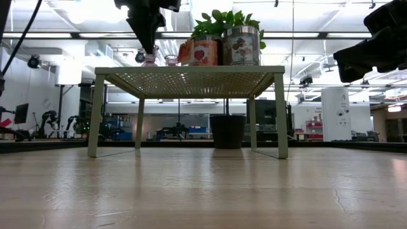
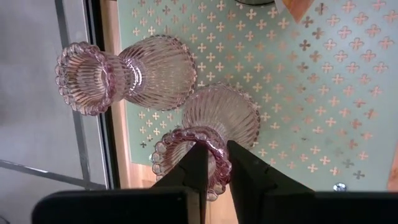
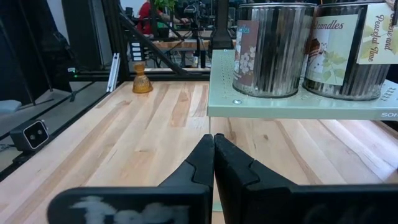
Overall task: Pick & Place candle stick holders
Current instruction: Put the pink glass candle holder on the shelf
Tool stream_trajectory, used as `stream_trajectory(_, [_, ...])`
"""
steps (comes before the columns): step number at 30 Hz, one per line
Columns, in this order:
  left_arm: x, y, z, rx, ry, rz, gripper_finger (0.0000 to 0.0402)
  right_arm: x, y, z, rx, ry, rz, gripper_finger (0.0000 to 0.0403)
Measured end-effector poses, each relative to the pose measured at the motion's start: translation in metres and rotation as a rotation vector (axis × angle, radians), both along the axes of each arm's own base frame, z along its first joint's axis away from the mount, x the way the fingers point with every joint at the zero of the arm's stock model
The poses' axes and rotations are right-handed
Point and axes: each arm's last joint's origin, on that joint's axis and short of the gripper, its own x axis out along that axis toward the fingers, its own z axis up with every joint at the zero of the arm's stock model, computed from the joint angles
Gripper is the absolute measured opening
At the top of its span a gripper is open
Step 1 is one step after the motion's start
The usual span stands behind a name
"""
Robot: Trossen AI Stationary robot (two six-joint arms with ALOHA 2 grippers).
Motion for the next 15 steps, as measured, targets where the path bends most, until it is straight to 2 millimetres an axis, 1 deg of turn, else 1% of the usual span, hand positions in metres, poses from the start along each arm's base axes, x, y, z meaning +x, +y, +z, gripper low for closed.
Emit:
stream_trajectory(4, [0.0001, 0.0001, 0.0001, 0.004, -0.001, 0.003, 0.0063, 0.0000, 0.0000, 0.0000, 0.000, 0.000, 0.000, 0.0008])
stream_trajectory(11, [-0.0004, 0.0009, 0.0009, 0.031, -0.004, 0.020, 0.0079, 0.0000, 0.0000, 0.0000, 0.000, 0.000, 0.000, 0.0008])
stream_trajectory(15, [-0.0007, 0.0013, 0.0069, 0.047, -0.025, 0.029, 0.0089, 0.0000, 0.0000, 0.0000, 0.000, 0.000, 0.000, 0.0008])
